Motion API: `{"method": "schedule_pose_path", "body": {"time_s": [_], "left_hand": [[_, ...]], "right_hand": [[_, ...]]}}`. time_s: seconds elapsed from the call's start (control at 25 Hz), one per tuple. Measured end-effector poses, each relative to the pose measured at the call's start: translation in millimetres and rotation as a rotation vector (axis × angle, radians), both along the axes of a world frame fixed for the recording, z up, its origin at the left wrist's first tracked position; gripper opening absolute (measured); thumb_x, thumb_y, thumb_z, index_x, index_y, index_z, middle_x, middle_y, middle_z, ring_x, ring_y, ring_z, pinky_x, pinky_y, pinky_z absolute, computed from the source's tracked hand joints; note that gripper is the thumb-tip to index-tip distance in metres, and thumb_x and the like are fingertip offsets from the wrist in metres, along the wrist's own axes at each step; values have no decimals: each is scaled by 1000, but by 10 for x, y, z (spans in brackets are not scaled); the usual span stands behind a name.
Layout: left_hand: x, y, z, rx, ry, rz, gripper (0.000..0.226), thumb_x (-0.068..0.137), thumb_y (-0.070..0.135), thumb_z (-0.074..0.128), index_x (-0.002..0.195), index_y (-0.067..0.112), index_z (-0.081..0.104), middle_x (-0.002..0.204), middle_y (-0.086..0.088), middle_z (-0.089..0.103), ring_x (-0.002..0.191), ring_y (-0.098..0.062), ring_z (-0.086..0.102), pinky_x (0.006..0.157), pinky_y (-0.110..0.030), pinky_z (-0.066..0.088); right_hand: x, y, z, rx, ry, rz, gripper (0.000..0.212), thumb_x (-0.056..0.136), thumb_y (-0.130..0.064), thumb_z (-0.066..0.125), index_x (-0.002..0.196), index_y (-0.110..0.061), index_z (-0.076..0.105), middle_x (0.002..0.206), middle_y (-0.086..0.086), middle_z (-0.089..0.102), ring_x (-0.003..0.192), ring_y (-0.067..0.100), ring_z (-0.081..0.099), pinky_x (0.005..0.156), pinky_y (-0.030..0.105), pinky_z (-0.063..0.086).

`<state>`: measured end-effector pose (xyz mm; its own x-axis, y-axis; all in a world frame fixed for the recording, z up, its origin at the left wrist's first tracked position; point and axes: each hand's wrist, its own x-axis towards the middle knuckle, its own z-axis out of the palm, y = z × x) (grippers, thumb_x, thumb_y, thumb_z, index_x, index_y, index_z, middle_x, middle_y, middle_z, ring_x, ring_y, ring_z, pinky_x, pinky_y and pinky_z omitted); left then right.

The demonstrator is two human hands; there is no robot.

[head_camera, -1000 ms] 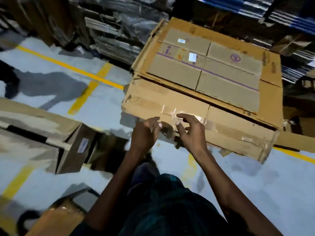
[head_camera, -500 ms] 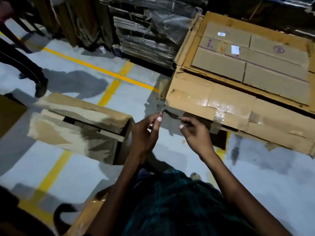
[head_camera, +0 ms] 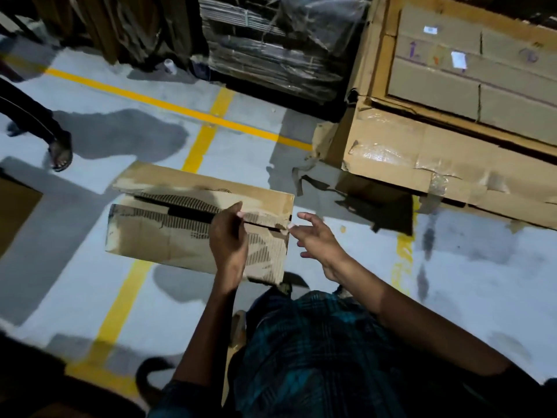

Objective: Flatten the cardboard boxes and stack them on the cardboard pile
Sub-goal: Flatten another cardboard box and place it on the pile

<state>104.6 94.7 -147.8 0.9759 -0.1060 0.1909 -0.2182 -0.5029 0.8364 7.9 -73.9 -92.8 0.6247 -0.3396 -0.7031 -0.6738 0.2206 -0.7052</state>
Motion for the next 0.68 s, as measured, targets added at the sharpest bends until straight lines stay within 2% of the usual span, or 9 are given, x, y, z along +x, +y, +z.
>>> {"method": "schedule_pose_path", "body": {"time_s": [0.08, 0.2, 0.24, 0.32, 0.44, 0.52, 0.6, 0.68], "left_hand": [[73, 92, -193, 153, -126, 6, 29, 95, 9, 55, 122, 6, 64, 119, -16, 62, 112, -35, 57, 96, -42, 45], [6, 143, -361, 89, 50, 127, 45, 99, 15, 56, 141, 6, 45, 153, -25, 28, 145, -41, 23, 116, -41, 27], [-33, 144, -403, 101, 97, 157, 50, 99, 18, 56, 144, 5, 41, 157, -25, 22, 147, -41, 16, 119, -45, 22], [-97, 139, -471, 248, 144, 251, 55, 97, 25, 56, 144, 2, 39, 157, -27, 21, 146, -45, 18, 117, -60, 18], [-168, 124, -463, 330, 288, 464, 54, 98, 32, 53, 143, 3, 40, 156, -25, 23, 144, -44, 24, 113, -65, 21], [-255, 156, -504, 310, 348, 566, 71, 97, 54, 49, 144, 3, 36, 156, -23, 20, 146, -43, 19, 111, -69, 19], [-322, 148, -491, 207, 463, 673, 95, 87, 75, 43, 148, 4, 27, 159, -21, 12, 148, -41, 9, 110, -72, 16], [-340, 114, -413, -3, 559, 781, 106, 79, 78, 53, 151, 7, 21, 160, -16, 7, 148, -39, 10, 107, -68, 28]], "right_hand": [[152, 50, -86, -67, -2, 27, 59, 88, -45, 72, 140, -35, 45, 141, 5, 49, 127, 22, 50, 96, 38, 49], [559, 32, -272, -240, -50, 64, 79, 81, -48, 78, 147, -33, 38, 150, 2, 41, 137, 21, 41, 107, 37, 43], [696, 9, -338, -260, -63, 62, 84, 79, -50, 79, 149, -32, 36, 152, 1, 39, 137, 21, 40, 109, 38, 42], [859, -24, -541, -247, -67, 71, 89, 78, -43, 83, 151, -28, 35, 148, -2, 41, 133, 18, 40, 110, 38, 42], [835, -60, -881, -210, -59, 125, 75, 81, -21, 83, 146, -14, 46, 136, 4, 53, 124, 21, 51, 105, 43, 48], [802, -134, -1012, -219, -71, 131, 64, 83, -16, 81, 140, -11, 51, 135, 14, 58, 114, 23, 57, 97, 48, 53], [822, -222, -1026, -220, -83, 144, 57, 83, -12, 80, 134, -10, 53, 125, 16, 61, 102, 24, 60, 90, 49, 54], [829, -242, -992, -262, -73, 142, 54, 80, -12, 82, 127, -9, 55, 117, 14, 63, 99, 27, 62, 87, 48, 57]]}}
